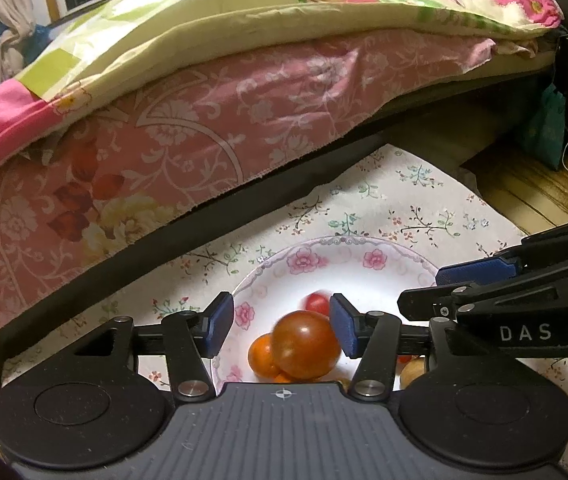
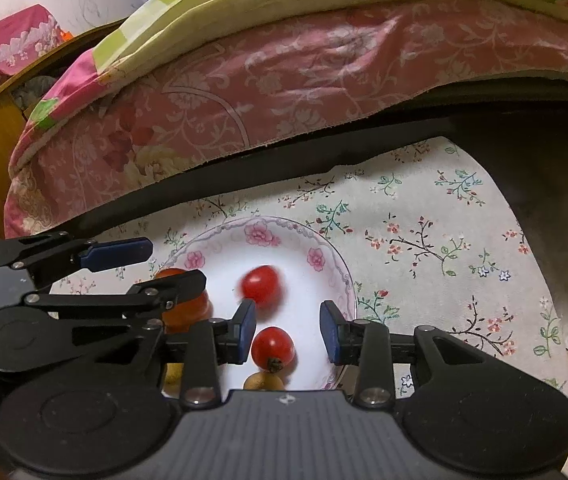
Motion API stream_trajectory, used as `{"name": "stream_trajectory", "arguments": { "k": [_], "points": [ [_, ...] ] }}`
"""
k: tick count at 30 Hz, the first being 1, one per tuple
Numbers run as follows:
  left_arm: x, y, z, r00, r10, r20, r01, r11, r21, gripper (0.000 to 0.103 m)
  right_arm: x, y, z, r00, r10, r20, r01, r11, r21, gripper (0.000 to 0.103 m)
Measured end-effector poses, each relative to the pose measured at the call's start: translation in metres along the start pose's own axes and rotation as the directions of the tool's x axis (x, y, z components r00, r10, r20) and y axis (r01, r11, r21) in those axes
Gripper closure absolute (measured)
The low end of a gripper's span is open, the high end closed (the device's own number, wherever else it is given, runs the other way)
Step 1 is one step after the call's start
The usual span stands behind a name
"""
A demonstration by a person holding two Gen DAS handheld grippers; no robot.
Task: Organize fruits
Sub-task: 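Open both grippers to drop the tomatoes into the plate, then move both open grippers toward the remaining cherry tomato and mandarin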
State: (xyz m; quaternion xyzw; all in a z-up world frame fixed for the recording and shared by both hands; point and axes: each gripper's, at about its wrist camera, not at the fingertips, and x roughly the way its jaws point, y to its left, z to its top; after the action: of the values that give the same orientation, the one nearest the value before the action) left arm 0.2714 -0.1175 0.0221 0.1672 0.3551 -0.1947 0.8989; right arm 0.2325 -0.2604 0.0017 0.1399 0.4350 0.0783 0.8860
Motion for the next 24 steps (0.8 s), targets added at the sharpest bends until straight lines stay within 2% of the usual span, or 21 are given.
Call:
{"name": "stream_trajectory", "arguments": {
  "k": [14,24],
  "points": [
    [-0.027,-0.005,0.000,1.000,0.014,0.022,-0.014,1.000,0.006,0.041,-0.021,0.006,-0.004,1.000,0.017,0.017,-0.017,1.000,-0.004,0.067],
    [-0.059,-0.009,-0.027,1.000,0.005,0.003,-0.005,1.000,0.000,0.041,-0.044,0.025,-0.023,1.000,0.025,0.010,-0.024,0.999,-0.034,0.067]
  ]
}}
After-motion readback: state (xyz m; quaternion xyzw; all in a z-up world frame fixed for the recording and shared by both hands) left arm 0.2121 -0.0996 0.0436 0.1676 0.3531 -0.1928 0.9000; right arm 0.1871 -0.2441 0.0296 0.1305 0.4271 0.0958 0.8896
